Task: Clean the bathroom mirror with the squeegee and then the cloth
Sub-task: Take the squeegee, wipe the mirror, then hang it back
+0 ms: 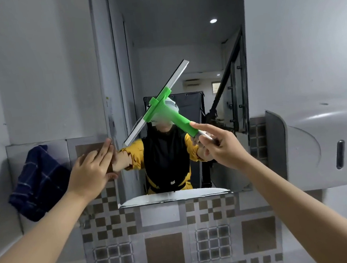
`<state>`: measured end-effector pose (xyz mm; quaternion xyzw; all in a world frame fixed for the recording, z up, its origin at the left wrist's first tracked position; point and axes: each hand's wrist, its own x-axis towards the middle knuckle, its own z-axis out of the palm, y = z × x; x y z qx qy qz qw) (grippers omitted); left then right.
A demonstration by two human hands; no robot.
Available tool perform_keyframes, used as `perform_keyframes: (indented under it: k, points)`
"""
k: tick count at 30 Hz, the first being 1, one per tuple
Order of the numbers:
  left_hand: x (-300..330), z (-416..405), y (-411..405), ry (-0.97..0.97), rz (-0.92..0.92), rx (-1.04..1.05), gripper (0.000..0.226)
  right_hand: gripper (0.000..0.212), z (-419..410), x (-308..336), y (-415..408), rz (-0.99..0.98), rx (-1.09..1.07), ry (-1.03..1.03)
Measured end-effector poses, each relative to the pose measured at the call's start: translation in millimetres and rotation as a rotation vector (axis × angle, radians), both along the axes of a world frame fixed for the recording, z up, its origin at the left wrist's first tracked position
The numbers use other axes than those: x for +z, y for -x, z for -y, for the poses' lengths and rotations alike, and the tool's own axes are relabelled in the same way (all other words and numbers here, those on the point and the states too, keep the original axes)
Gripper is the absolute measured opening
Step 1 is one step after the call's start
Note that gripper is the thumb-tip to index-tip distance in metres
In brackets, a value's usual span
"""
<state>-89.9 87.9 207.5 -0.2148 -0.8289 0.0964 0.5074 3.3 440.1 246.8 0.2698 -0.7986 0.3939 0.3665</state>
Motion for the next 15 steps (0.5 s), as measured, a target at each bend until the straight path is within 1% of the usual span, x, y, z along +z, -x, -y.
perform_keyframes:
  k: [4, 7, 13, 15]
  points:
    - [0.9, -1.0, -3.5, -0.006, 0.013, -0.009, 0.088, 0.05, -10.2, 5.0, -1.3, -0.095, -0.151, -0.134]
    - [1.7, -1.2, -6.5, 0.001, 0.019, -0.012, 0.09, 0.052, -25.9, 12.1, -6.7, -0.087, -0.211, -0.252]
    - [1.5, 0.9, -6.7, 0.0, 0.019, -0.01, 0.091, 0.049, -61.3, 13.7, -24.7, -0.04, -0.291, -0.289]
    - [1.4, 1.1, -6.9, -0.003, 0.015, -0.019, 0.091, 0.05, -76.6, 8.1, -29.8, -0.018, -0.319, -0.269]
